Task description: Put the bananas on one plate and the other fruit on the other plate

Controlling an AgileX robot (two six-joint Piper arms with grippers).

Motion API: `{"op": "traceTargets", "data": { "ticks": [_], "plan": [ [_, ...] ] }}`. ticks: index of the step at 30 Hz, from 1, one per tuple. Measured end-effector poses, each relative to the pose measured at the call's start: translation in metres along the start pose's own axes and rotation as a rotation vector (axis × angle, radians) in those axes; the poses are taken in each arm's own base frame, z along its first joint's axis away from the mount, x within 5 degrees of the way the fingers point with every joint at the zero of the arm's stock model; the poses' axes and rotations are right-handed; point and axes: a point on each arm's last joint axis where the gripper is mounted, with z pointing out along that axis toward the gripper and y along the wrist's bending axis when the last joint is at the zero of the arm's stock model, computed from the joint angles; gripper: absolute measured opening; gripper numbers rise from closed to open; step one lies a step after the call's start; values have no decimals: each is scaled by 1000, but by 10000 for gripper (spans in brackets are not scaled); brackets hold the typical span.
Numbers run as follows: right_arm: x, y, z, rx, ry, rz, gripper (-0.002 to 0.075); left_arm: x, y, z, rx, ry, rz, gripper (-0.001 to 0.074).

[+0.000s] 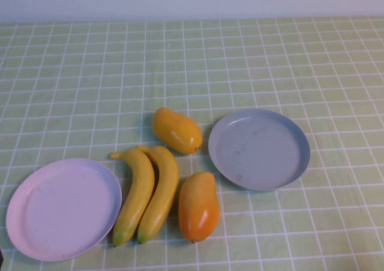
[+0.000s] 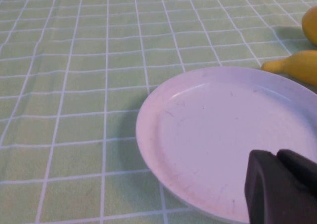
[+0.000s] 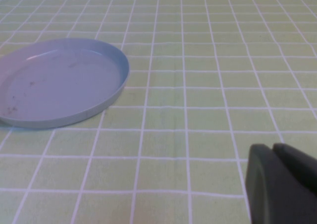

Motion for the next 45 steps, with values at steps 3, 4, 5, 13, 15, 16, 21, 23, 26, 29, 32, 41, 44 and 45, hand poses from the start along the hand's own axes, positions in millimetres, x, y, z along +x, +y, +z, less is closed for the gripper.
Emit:
{"op": "traceTargets", "data": {
  "ticks": [3,4,5,13,15,16,21,23,26,29,32,41,44,45],
  "plan": [
    [0,0,0,0,0,0,-15,0,0,0,0,0,-2,-2],
    [0,0,0,0,0,0,-15,0,0,0,0,0,-2,-2],
    [0,0,0,0,0,0,-16,0,0,0,0,0,-3,-2],
    [0,0,0,0,0,0,-15,-1,-1,0,13,-8,-66,-2],
    [0,0,0,0,0,0,-16,-3,-3,0,35,-32,-160,-2],
    [0,0,0,0,0,0,-16,-5,-4,0,51,-46,-223,-2],
    [0,0,0,0,0,0,-16,-15,-7,-2,117,-145,-521,-2],
    [0,0,0,0,0,0,-16,-18,-6,-2,122,-180,-569,-2],
    [0,0,0,0,0,0,-16,-21,-5,-3,131,-209,-632,-2],
    [0,0,0,0,0,0,-15,-24,-7,-4,150,-202,-664,-2],
    [0,0,0,0,0,0,-16,-46,-12,-13,194,-153,-648,-2],
    [0,0,0,0,0,0,-16,-126,-26,6,281,236,-437,-2],
    [0,0,0,-1,0,2,-16,-140,-28,24,316,305,-369,-2],
    [0,0,0,-1,0,2,-15,-144,-29,31,328,337,-361,-2]
  ]
}}
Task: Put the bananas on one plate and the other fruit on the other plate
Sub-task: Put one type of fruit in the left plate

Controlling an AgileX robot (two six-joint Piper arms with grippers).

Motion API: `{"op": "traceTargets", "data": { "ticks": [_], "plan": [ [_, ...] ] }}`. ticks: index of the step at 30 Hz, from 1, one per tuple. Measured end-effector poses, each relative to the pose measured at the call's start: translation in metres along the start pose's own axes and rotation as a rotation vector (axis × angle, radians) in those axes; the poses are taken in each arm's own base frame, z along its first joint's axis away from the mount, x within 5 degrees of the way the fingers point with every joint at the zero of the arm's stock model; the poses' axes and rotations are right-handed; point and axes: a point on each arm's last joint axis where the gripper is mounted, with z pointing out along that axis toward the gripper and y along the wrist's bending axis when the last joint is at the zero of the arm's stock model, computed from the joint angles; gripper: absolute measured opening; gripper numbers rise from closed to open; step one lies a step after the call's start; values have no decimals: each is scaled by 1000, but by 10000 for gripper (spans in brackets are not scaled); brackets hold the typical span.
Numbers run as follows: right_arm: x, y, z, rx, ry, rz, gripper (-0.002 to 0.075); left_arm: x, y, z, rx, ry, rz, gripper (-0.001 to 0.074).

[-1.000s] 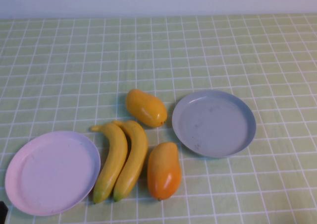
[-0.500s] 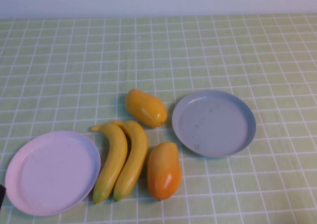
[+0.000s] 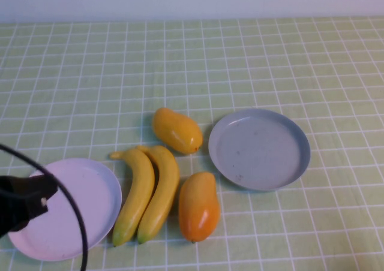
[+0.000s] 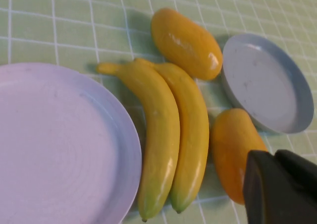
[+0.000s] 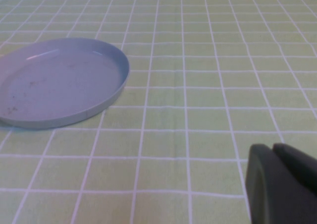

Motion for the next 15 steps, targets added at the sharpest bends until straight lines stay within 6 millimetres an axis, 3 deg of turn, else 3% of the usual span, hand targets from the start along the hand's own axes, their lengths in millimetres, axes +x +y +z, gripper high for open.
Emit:
{"op": "traceTargets", "data": {
  "ticks": [8,15],
  "plan": [
    [0,0,0,0,0,0,-15,-40,-7,47,23,237,91,-2],
    [0,0,0,0,0,0,-15,-50,-46,100,5,419,255,-2]
  ]
}}
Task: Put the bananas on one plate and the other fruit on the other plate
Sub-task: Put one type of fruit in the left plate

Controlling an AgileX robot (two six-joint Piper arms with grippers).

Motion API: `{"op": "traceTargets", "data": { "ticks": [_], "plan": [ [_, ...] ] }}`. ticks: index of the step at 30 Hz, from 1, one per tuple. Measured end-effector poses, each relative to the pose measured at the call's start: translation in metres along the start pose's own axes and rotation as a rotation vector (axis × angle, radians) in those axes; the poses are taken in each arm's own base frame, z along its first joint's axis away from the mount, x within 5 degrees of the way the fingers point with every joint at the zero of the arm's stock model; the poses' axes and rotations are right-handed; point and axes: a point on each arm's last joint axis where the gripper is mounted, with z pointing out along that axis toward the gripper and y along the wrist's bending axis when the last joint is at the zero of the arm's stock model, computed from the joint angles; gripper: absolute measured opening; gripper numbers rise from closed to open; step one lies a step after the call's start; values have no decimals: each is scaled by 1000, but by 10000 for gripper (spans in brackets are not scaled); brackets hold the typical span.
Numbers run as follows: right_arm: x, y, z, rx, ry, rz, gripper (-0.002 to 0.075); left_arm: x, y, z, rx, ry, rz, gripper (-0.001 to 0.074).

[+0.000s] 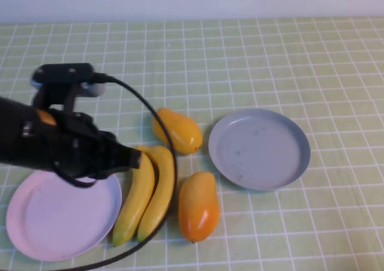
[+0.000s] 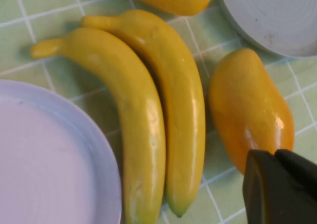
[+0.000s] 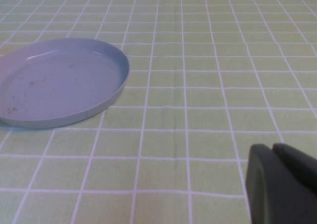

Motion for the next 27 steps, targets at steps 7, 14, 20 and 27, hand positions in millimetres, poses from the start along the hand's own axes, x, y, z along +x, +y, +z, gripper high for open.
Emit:
{"op": "traceTargets", "data": {
  "ticks": [7,14,20,27],
  "plan": [
    [0,0,0,0,0,0,-16,-19,-52,57,-13,167,142,-2],
    [0,0,0,0,0,0,-15,-28,-85,94,-95,306,201,-2],
    [0,0,0,0,0,0,-16,-38,-93,108,-111,370,235,144],
    [0,0,0,0,0,0,-16,-34,-90,132,-130,431,244,546]
  ]
}}
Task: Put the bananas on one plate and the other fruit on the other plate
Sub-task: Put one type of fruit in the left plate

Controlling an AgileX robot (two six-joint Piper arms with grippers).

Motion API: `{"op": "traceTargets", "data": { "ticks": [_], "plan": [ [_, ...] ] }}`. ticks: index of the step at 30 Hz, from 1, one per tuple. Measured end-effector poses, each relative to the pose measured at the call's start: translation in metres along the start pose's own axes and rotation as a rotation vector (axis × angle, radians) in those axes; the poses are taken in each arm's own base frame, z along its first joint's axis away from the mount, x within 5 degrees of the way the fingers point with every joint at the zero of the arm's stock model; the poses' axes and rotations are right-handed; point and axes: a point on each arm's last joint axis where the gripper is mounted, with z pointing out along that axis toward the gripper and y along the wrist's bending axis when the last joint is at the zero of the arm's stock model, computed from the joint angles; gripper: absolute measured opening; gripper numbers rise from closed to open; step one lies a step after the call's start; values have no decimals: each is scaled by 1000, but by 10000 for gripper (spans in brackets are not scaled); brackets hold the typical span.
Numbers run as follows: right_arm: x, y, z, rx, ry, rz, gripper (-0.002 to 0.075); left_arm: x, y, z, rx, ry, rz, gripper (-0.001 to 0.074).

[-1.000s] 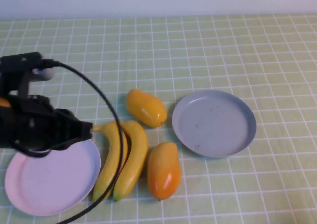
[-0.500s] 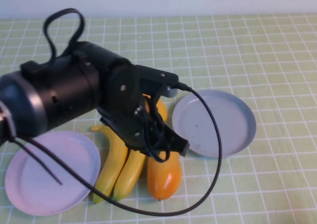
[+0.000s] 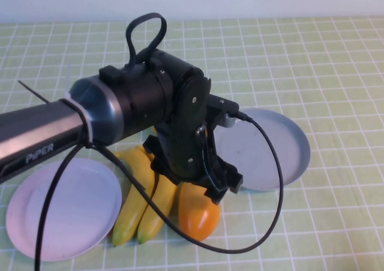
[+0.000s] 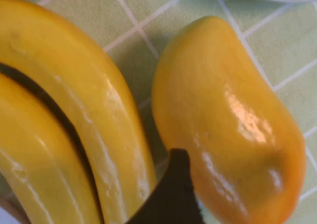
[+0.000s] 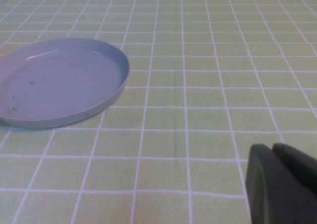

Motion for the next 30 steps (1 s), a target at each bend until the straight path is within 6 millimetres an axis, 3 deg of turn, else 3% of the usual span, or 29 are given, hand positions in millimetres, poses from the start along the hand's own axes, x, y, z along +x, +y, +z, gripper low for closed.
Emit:
{"op": "traceTargets", "data": {
  "ticks": [5,21,27,30],
  "plan": [
    [0,0,0,0,0,0,-15,-3,0,15,-7,27,0,611],
    [0,0,0,0,0,0,-16,-7,1,59,-20,97,-3,620],
    [0,0,0,0,0,0,-15,-7,1,67,-23,116,-3,538],
    [0,0,0,0,0,0,-16,-9,1,66,-22,109,20,539]
  ]
}}
